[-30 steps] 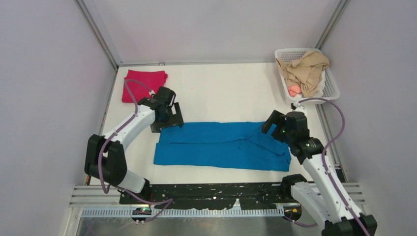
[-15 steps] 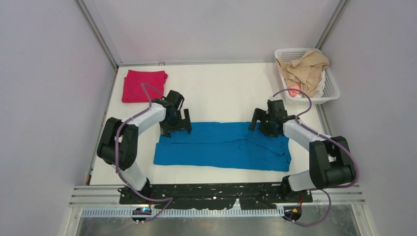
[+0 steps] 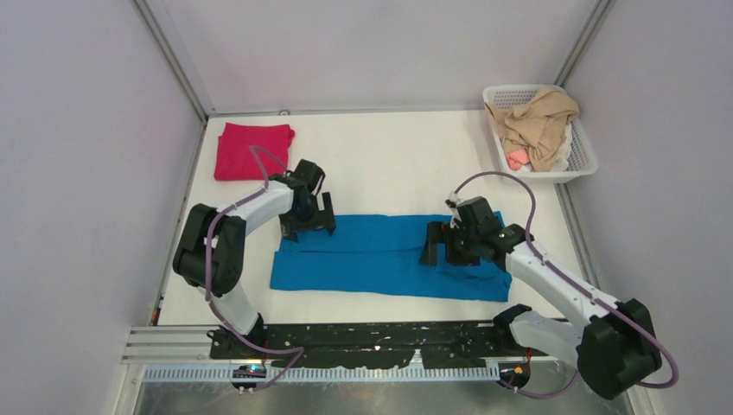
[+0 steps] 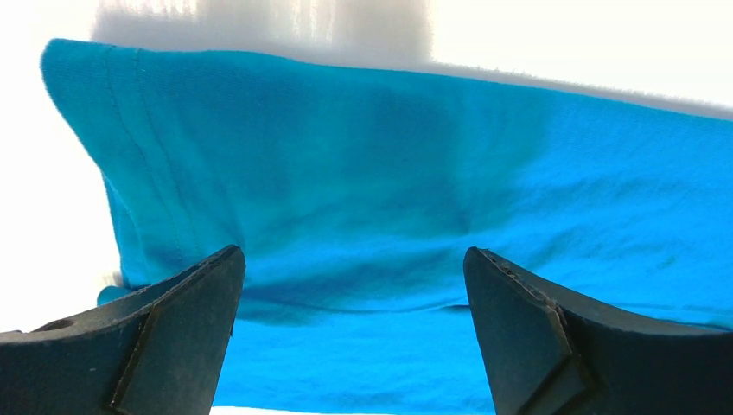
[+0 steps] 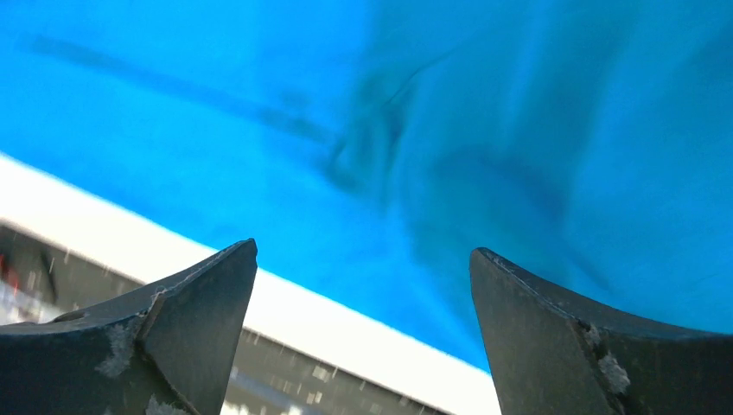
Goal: Fold and stack the t-shirts
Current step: Fold the other side of the tshirt into a rectangle, then rotate the tshirt 90 degrees
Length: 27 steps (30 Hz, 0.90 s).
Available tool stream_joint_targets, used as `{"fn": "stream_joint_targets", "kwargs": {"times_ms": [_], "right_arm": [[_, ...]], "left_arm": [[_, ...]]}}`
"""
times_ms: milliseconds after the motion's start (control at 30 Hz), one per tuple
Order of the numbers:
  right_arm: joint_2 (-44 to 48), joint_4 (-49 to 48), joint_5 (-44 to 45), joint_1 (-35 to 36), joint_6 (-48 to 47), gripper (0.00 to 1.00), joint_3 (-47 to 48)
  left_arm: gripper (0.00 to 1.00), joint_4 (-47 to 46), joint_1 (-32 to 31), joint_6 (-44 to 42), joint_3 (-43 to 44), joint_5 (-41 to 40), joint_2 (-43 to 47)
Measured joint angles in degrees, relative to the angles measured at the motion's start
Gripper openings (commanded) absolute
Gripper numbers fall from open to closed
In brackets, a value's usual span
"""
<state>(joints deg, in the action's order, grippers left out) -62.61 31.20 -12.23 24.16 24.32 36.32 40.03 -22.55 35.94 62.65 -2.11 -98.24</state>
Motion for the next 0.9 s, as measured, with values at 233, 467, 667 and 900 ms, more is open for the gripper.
{"fn": "stream_joint_targets", "kwargs": {"times_ms": [233, 467, 667, 900], "right_arm": [[10.69, 13.79, -5.22, 8.74, 0.39, 0.95, -0.72], [8.66, 16.28, 9.49, 7.34, 7.45, 0.95, 2.91], [-0.09, 10.19, 13.86, 1.4, 16.11, 0.95, -1.51], [-4.74, 5.16, 14.34, -2.4, 21.88, 0.95, -3.91]], "left_arm": [[1.0, 0.11, 0.0, 0.0, 0.0, -1.88, 0.0], [1.0, 0.04, 0.0, 0.02, 0.0, -1.31, 0.0], [1.0, -0.15, 0.0, 0.15, -1.01, -1.05, 0.07], [1.0, -1.05, 0.0, 1.42, -4.55, -0.63, 1.99]]}}
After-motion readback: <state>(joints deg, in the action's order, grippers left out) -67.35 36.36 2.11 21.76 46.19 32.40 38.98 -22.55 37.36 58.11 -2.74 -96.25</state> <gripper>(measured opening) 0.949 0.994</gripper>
